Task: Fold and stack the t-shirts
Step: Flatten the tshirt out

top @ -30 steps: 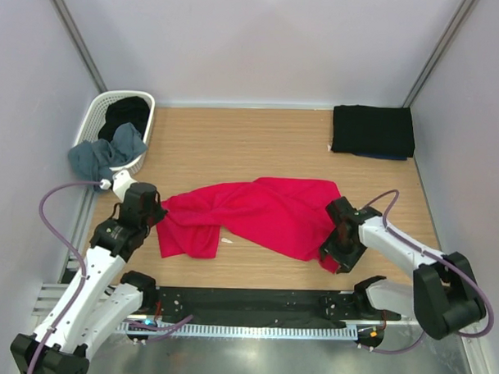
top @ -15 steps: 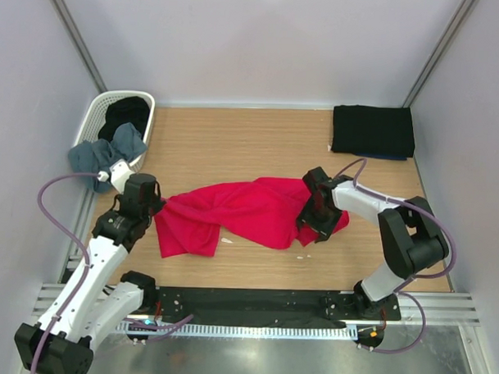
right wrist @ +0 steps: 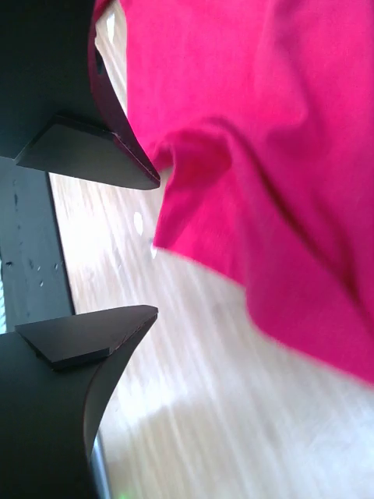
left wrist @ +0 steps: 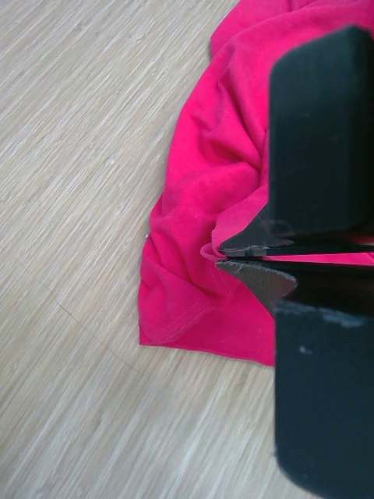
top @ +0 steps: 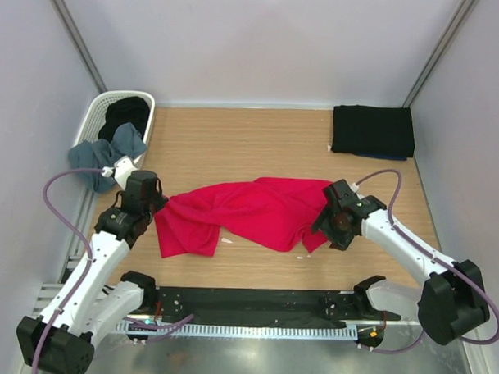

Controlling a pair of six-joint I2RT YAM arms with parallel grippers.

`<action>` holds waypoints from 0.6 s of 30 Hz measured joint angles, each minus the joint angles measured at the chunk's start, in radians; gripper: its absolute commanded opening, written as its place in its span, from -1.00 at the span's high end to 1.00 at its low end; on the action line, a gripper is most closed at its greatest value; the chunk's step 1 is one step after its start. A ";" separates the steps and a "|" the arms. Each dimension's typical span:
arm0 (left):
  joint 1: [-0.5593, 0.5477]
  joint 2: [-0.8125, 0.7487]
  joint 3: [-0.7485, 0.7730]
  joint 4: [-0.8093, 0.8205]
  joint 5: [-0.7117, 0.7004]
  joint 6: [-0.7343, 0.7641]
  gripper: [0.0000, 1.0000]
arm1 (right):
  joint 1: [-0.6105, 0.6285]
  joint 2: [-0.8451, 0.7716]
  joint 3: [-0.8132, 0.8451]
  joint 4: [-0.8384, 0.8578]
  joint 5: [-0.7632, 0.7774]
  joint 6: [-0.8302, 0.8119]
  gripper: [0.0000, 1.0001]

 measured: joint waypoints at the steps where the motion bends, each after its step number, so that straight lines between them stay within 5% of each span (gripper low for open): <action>1: 0.000 0.002 0.000 0.002 0.003 0.002 0.99 | 0.000 -0.021 -0.015 -0.014 0.002 0.008 -0.33; 18: 0.003 -0.002 0.000 0.038 0.043 0.007 1.00 | 0.011 -0.134 -0.244 0.068 -0.120 0.286 -0.25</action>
